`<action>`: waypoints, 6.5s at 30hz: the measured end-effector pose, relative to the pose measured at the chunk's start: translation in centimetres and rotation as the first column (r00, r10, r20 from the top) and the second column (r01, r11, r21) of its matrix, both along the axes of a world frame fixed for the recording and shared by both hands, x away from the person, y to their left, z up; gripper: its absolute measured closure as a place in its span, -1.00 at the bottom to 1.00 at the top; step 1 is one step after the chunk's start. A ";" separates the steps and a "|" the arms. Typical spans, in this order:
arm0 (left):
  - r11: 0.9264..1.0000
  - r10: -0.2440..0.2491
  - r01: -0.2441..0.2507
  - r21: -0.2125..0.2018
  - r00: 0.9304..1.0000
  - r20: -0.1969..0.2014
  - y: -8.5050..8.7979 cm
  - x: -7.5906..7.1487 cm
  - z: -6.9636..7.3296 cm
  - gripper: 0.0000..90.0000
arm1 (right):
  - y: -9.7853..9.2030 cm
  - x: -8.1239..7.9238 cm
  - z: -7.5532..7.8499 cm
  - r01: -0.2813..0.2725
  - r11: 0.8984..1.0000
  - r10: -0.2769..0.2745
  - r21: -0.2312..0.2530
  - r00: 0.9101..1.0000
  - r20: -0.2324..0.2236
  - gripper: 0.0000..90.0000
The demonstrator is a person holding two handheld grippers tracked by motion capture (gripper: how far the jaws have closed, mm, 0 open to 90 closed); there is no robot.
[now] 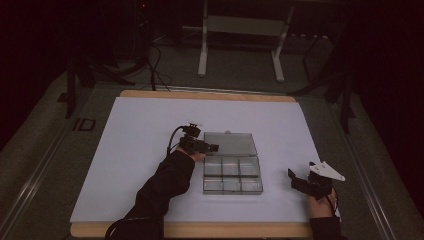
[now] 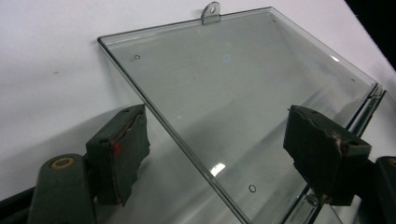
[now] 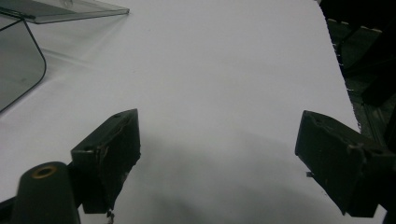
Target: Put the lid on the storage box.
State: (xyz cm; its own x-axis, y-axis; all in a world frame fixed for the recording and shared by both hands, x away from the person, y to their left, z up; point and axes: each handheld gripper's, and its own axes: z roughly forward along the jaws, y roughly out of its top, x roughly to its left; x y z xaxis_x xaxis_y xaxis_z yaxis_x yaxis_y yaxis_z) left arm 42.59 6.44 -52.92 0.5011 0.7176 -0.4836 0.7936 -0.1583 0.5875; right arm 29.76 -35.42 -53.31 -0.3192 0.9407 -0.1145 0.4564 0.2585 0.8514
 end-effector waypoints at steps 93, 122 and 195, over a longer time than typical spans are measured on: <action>0.981 -0.146 0.176 -0.078 0.944 0.296 3.1 -2.7 2.6 0.80 | 10.5 9.0 5.7 -0.327 0.937 0.338 0.126 0.938 -0.077 0.30; 0.987 -0.159 0.161 0.024 0.925 0.344 2.6 -5.1 4.1 0.74 | 9.7 6.9 6.5 -0.397 0.905 0.409 0.153 0.910 -0.060 0.70; 0.973 -0.230 0.208 0.102 0.919 0.321 3.9 -10.6 1.5 0.86 | 6.9 2.4 2.2 -0.514 0.843 0.533 0.159 0.837 -0.123 0.80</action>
State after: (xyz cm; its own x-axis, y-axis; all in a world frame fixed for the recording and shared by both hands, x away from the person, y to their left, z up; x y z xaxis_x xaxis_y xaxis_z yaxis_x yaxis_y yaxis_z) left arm 32.00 10.32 -51.46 0.7718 0.5961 -0.2213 0.4988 -0.3519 0.7921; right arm 32.20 -28.47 -51.07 -0.7720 0.6310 0.0763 0.4093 0.4018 0.8192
